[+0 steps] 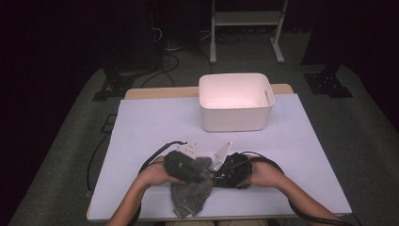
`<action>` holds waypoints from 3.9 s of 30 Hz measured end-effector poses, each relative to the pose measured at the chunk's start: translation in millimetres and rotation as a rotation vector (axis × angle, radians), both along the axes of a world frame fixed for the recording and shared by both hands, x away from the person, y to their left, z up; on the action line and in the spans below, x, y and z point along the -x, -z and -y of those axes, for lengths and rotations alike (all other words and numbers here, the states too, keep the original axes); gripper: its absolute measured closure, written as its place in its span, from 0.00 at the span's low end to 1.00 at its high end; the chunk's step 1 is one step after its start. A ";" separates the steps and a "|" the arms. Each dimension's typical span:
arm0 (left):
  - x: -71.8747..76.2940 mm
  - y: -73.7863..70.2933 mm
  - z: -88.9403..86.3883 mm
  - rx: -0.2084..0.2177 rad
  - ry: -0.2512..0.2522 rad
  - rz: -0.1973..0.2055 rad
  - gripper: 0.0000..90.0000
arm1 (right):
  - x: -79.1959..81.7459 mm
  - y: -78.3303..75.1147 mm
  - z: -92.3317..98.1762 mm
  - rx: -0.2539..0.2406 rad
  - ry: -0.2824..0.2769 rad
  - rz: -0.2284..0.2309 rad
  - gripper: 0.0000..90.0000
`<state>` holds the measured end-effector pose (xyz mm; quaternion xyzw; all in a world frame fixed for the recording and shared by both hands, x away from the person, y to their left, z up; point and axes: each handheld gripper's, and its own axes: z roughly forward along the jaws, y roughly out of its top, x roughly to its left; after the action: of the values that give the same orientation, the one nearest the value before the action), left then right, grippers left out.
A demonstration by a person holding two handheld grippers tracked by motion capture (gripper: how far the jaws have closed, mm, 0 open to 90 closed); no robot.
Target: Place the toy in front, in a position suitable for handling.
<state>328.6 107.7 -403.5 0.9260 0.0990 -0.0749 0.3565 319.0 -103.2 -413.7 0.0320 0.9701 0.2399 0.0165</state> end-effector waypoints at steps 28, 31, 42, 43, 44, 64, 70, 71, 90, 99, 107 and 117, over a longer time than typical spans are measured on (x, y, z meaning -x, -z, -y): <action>3.3 -50.7 25.1 -0.052 0.064 0.108 0.87 | 20.9 -7.0 63.4 -0.417 0.108 0.034 0.62; 3.1 -48.4 29.8 -0.055 0.080 0.110 0.87 | 23.1 -7.2 67.0 -0.418 0.115 0.038 0.62; 3.8 -75.3 24.6 -0.010 0.097 0.147 0.88 | 20.2 -12.6 48.3 -0.449 0.103 0.069 0.62; 5.5 -82.5 21.9 -0.001 0.094 0.151 0.88 | 19.0 -13.7 44.7 -0.457 0.099 0.067 0.62; 5.5 -82.5 21.9 -0.001 0.094 0.151 0.88 | 17.7 -14.6 41.1 -0.464 0.092 0.061 0.62; 0.5 -52.3 21.3 -0.023 0.075 0.101 0.87 | 20.3 -2.7 68.6 -0.540 0.145 0.015 0.62; -0.2 -56.1 23.5 -0.028 0.076 0.102 0.87 | 21.4 -2.6 72.0 -0.544 0.147 0.018 0.62; -0.1 -57.9 24.2 -0.026 0.077 0.104 0.87 | 21.7 -3.0 71.3 -0.541 0.146 0.019 0.62; 9.8 -97.7 63.0 -0.048 0.188 0.189 0.87 | 24.0 -4.7 58.5 -0.510 0.116 0.055 0.62; 4.8 -90.6 52.3 -0.060 0.148 0.174 0.87 | 24.8 -5.1 63.5 -0.513 0.122 0.055 0.62; -0.3 -68.6 26.9 -0.035 0.092 0.120 0.87 | 24.9 -6.6 61.2 -0.502 0.128 0.054 0.62; 2.5 -83.5 -10.3 -0.025 0.024 0.141 0.87 | 13.6 -12.9 21.9 -0.500 0.079 0.056 0.62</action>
<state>326.1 118.0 -320.0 0.9346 0.0633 -0.0125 0.3499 305.4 -125.1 -400.8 0.0661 0.8779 0.4722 0.0444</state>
